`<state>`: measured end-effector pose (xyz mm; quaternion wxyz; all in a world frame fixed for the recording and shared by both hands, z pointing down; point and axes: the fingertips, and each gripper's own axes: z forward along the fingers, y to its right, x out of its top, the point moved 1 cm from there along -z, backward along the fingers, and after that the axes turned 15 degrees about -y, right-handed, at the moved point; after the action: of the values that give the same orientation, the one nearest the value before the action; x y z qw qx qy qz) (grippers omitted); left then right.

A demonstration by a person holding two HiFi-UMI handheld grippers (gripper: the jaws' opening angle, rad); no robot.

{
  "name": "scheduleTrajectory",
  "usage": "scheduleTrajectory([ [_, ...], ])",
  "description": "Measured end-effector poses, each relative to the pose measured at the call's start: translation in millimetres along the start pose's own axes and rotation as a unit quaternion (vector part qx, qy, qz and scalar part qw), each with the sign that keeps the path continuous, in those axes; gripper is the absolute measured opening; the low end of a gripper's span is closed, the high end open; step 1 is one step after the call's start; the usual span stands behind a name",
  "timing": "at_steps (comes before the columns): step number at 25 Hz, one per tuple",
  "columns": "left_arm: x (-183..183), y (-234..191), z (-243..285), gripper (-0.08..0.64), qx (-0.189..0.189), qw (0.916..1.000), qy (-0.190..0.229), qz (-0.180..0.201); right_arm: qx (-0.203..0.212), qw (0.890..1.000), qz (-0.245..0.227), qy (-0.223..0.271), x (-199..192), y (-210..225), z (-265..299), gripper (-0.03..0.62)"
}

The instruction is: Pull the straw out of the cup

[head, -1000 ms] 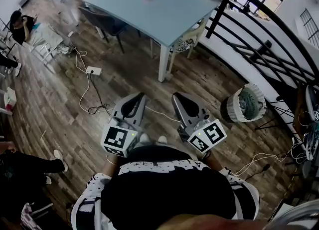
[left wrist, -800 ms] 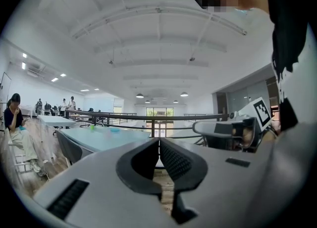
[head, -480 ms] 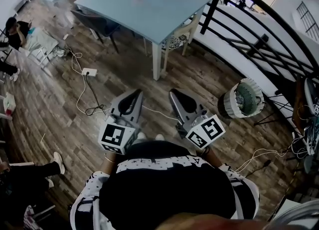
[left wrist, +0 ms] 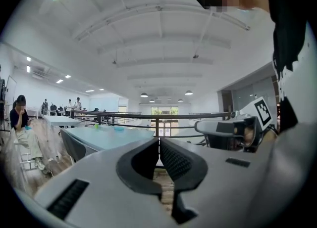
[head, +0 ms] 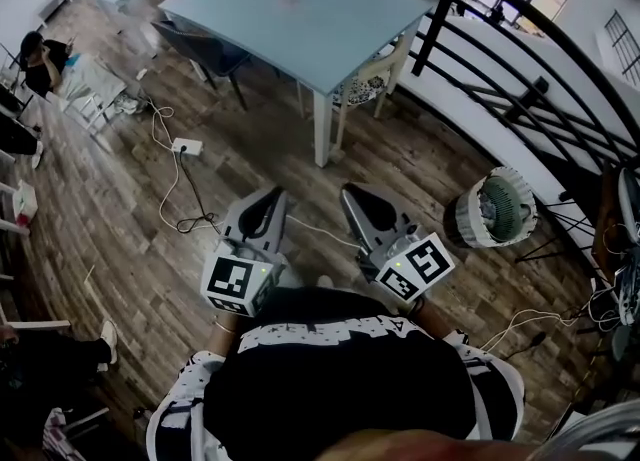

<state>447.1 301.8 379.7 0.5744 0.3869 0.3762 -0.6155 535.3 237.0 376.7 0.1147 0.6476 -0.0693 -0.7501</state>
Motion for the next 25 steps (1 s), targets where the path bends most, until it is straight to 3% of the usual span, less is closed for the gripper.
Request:
scheduleTrajectory([
  [4,-3,-17,8,0.015,-0.007,0.9996,0.000,-0.027,-0.005,1.000,-0.006,-0.009,0,3,11,0.031],
  [9,4,-29,24,0.015,-0.014,0.9999,0.000,-0.005,-0.023,1.000,-0.011,-0.004,10,15,24,0.031],
  [25,19,-105,44,0.015,-0.035,0.9993,0.009,-0.003,-0.029,0.999,-0.019,-0.011,28,18,107,0.031],
])
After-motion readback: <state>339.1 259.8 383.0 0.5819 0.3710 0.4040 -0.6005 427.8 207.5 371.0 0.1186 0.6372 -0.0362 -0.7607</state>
